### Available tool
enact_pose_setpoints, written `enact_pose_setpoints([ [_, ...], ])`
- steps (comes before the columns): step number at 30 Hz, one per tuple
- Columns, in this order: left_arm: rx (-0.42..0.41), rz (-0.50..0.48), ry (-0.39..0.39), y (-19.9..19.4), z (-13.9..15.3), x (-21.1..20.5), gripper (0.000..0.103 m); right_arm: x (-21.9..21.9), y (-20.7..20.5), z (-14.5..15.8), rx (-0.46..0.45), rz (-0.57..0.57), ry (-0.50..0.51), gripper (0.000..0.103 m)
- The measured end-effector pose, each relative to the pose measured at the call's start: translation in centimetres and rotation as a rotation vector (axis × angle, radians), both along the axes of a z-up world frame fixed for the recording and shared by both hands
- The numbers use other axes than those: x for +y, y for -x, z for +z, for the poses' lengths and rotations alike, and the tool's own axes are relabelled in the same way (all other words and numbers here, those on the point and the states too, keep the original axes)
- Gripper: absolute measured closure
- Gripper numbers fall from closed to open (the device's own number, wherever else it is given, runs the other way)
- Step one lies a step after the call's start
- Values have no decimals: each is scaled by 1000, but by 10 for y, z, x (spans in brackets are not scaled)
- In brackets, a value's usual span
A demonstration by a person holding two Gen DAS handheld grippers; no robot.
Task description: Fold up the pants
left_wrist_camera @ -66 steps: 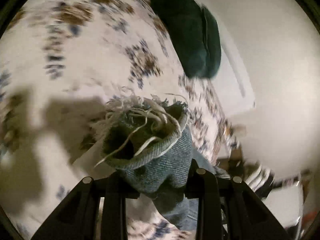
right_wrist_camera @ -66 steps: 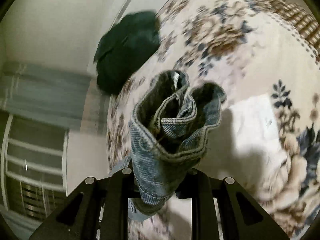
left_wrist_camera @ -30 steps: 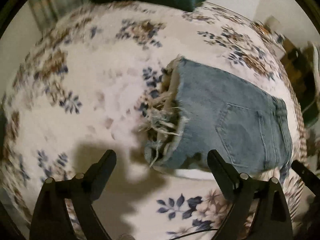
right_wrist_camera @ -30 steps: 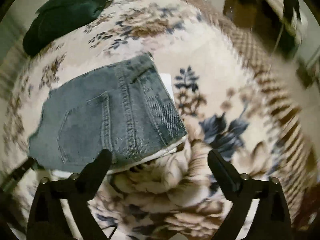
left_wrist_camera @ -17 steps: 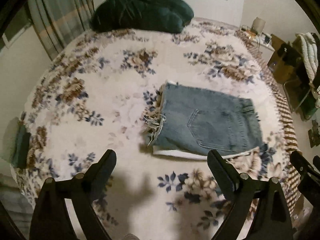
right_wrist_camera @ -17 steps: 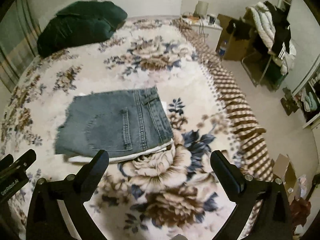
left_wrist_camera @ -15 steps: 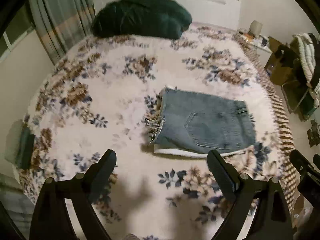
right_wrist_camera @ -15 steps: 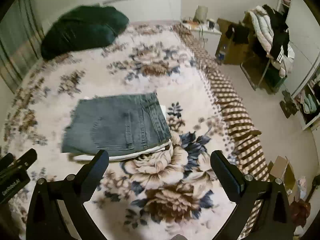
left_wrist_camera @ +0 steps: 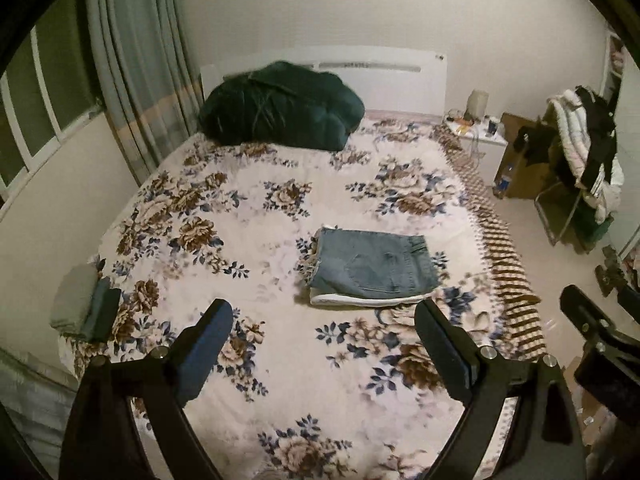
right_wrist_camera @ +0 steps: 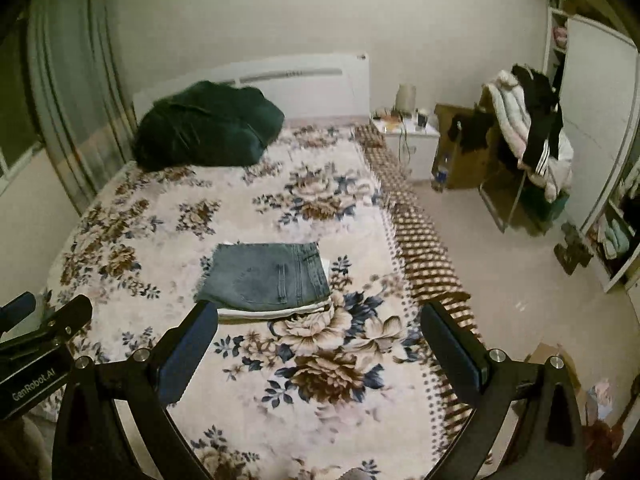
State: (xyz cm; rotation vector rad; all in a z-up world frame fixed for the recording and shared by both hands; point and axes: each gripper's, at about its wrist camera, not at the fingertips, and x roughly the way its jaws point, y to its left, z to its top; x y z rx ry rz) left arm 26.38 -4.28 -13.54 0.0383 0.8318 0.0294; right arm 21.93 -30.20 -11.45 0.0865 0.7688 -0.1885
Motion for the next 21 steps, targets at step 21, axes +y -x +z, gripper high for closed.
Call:
enact_pose_setpoints([
  [21, -76, -4, 28, 88, 69, 1, 0, 7, 114, 114, -91, 35, 46, 0],
])
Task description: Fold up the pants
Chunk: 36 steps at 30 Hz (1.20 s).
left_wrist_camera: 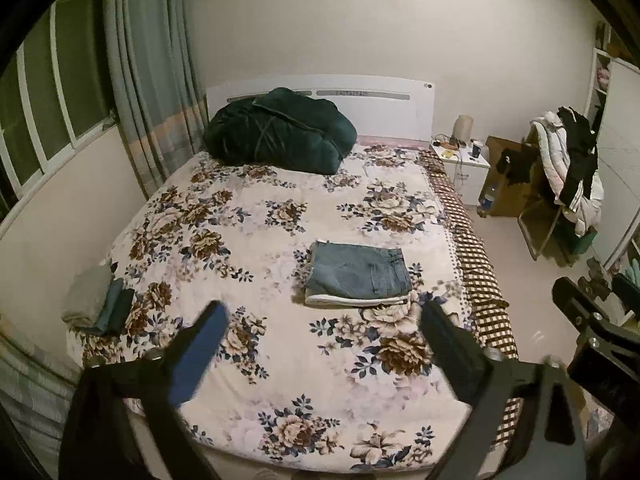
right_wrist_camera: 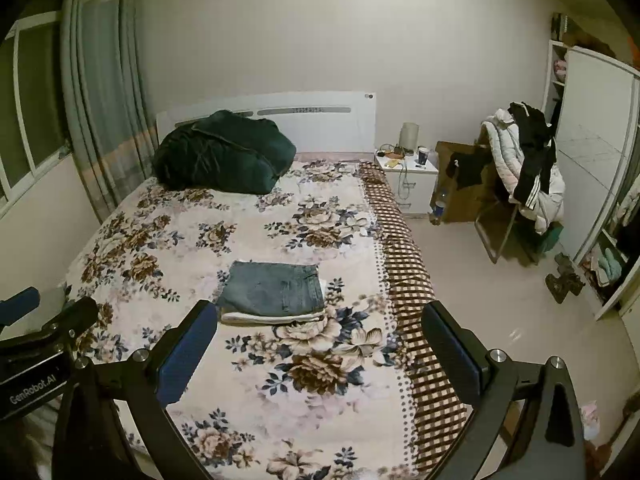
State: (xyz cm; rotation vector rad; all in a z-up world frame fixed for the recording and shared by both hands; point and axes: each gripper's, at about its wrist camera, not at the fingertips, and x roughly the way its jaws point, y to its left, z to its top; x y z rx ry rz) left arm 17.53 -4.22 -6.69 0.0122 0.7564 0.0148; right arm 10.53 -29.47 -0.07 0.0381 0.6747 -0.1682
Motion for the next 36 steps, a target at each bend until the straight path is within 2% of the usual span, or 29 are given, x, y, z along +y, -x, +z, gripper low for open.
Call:
enact_pose_setpoints([
  [16, -17, 12, 15, 11, 7, 11, 0, 9, -1, 3, -6, -1, 8, 0],
  [36, -21, 20, -5, 20, 12, 9, 0, 22, 10, 6, 6, -1, -7, 0],
])
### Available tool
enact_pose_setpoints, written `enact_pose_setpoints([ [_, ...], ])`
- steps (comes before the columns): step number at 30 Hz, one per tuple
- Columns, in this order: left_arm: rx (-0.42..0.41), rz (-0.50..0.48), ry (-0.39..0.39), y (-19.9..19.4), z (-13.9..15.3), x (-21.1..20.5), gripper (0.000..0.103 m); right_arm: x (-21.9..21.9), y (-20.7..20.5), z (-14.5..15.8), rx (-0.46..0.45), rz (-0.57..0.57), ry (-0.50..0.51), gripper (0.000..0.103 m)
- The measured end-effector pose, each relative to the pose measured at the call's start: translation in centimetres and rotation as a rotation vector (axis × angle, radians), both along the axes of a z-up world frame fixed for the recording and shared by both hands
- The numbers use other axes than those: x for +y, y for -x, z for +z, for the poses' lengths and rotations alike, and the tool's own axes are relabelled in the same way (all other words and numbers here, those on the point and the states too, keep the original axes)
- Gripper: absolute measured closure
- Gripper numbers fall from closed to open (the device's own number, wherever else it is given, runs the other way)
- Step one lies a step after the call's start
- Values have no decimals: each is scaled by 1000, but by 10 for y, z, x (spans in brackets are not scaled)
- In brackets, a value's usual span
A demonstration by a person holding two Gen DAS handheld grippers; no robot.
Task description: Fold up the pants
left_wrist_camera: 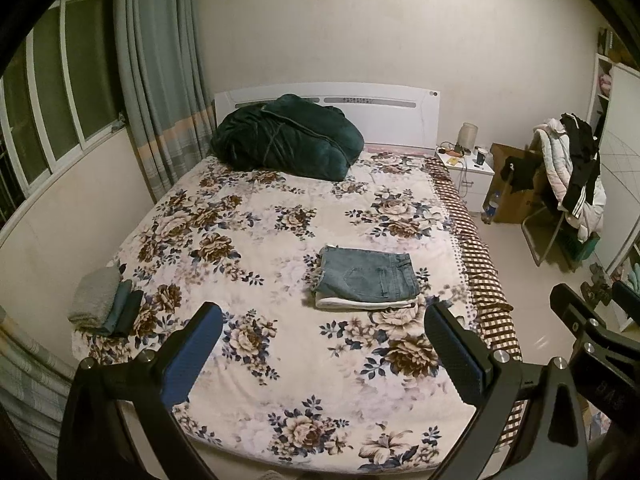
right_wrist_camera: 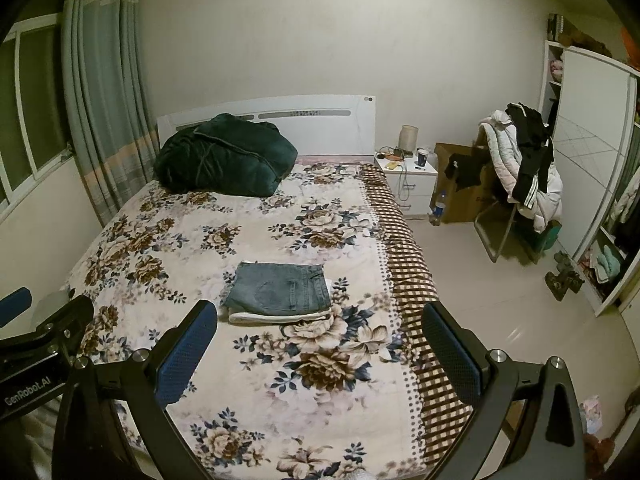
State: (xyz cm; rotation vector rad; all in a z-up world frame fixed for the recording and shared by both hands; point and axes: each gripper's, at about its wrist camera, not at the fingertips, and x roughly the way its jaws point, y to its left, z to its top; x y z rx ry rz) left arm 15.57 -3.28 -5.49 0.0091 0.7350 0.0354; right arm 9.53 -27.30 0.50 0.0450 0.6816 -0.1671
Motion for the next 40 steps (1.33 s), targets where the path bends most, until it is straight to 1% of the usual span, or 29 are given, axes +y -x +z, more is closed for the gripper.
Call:
enact_pose_setpoints([
  [36, -5, 0, 6, 1, 3, 6, 0, 0, -3, -3, 6, 12, -5, 0],
  [40, -18, 4, -1, 2, 7, 10, 0, 1, -3, -3, 4, 11, -6, 0],
])
